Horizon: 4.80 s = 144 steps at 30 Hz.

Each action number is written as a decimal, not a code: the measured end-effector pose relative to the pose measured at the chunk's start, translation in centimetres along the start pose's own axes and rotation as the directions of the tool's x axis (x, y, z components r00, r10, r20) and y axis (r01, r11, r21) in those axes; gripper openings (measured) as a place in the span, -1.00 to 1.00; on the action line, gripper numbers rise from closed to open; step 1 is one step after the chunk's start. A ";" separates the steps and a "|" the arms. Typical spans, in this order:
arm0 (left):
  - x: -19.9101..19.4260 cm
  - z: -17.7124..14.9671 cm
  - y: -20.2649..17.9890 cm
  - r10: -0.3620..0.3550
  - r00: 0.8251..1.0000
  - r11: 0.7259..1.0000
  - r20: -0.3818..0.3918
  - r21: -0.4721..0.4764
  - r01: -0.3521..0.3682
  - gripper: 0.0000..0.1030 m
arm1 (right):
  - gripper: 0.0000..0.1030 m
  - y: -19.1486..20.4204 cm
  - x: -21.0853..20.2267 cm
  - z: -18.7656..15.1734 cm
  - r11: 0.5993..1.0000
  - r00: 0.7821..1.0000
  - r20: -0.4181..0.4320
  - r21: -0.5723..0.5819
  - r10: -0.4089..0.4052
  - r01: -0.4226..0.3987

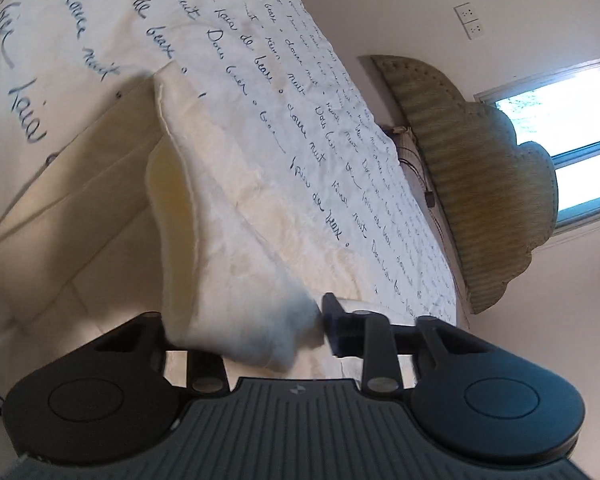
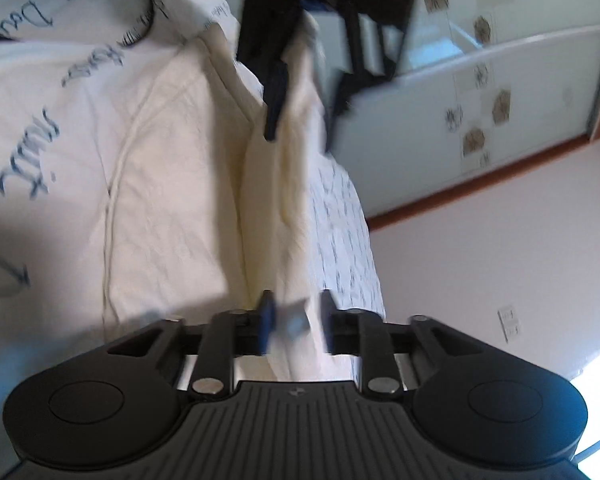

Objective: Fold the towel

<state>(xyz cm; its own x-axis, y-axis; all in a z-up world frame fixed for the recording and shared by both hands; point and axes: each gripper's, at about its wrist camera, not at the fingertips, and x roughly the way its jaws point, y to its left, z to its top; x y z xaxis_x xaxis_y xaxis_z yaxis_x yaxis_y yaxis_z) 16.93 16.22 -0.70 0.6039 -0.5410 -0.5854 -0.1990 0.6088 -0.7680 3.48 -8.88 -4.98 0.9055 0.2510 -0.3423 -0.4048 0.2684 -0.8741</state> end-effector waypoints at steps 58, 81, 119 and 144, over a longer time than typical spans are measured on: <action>-3.0 -2.3 2.7 0.039 0.996 0.947 0.074 0.315 -0.060 -0.81 | -0.95 -3.0 -2.9 -8.9 0.990 0.953 -0.301 0.143 0.047 -0.004; -3.6 -3.9 4.1 0.145 0.973 0.903 0.182 0.378 -0.205 -0.70 | -0.95 0.3 -6.1 -6.9 0.964 0.951 -0.263 0.251 0.160 -0.093; 4.5 -14.6 -10.9 0.132 0.989 0.706 0.067 0.694 -0.141 0.11 | -0.70 -5.9 -8.6 -12.3 0.563 0.949 -0.213 0.825 0.231 0.048; 16.6 -29.5 -17.5 -0.044 0.946 0.360 -0.321 0.878 0.315 0.06 | 0.52 -18.9 -8.7 -29.1 0.148 0.787 -0.595 0.804 0.165 0.577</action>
<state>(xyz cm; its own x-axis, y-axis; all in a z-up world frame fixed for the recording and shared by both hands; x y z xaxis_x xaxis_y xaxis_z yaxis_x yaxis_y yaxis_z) 7.63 -20.48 -4.65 0.3322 -0.7246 -0.6038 0.7962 0.5586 -0.2323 6.97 -43.23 4.45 0.7215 -0.3115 -0.6184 0.3597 0.9317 -0.0497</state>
